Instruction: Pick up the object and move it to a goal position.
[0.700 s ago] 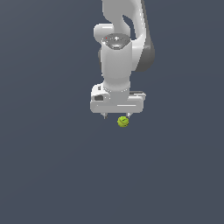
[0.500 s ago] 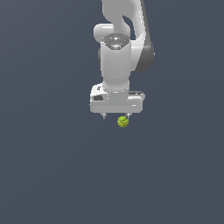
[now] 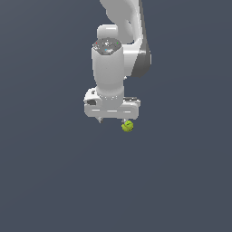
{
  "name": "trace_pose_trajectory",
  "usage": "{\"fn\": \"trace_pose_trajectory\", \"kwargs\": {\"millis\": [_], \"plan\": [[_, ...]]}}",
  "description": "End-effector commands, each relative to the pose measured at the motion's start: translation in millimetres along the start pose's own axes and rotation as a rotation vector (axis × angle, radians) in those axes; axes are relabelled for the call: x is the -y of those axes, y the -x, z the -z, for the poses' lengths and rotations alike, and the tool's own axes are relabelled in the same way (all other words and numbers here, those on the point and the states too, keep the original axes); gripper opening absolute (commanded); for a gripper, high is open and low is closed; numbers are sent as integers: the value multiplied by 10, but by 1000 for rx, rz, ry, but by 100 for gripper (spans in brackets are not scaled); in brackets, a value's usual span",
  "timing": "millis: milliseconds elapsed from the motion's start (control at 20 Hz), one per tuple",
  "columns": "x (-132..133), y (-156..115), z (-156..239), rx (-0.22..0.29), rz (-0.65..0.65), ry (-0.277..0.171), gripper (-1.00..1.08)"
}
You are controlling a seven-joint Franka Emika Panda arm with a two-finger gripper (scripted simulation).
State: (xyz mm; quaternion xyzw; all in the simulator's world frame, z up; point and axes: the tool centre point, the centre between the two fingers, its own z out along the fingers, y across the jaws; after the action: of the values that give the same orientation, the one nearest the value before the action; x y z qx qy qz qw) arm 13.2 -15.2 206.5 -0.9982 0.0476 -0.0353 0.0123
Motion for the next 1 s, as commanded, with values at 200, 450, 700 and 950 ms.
{"fn": "trace_pose_trajectory", "kwargs": {"millis": [200,450,700,950], "plan": [[48,46,-66,4,40,2,100],[131,149,-208,13,126,6,100],[257,321,-419,27,259,11,100],[421,569,-681,46,437,12,100]]}}
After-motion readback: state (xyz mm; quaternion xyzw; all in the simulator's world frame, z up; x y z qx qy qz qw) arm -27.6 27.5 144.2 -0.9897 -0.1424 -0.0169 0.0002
